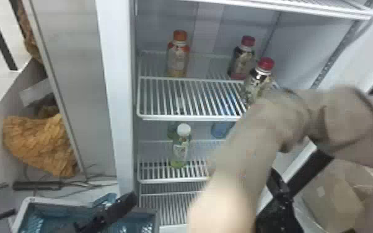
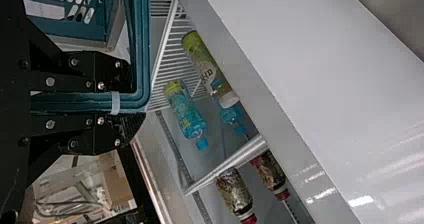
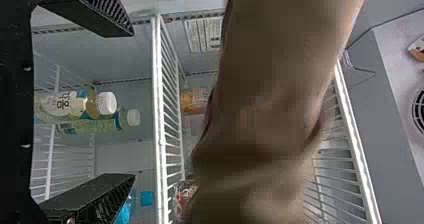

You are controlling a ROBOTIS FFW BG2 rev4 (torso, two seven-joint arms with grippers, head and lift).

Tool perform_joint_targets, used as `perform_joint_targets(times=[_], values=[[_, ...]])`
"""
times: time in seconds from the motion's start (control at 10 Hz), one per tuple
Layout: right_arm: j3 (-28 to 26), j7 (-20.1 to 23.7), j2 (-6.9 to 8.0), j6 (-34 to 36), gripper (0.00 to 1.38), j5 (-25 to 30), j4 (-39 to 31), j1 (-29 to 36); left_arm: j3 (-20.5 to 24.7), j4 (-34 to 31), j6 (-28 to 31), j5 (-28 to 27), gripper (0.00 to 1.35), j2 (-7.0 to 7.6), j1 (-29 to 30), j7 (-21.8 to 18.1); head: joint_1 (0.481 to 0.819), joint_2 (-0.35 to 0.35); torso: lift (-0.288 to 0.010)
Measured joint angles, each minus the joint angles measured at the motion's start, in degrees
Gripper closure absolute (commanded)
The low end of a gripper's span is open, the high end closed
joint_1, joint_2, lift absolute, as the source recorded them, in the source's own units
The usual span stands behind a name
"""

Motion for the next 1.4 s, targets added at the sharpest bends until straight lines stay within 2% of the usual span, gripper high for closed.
perform_joint_targets(times=[1.4], values=[[0.22, 0.00, -0.05, 0.00, 0.00, -0.46, 0.38, -0.11, -0.05, 0.00, -0.14, 0.11, 1.21, 0.00, 0.02, 0.00, 0.695, -0.206, -0.069]])
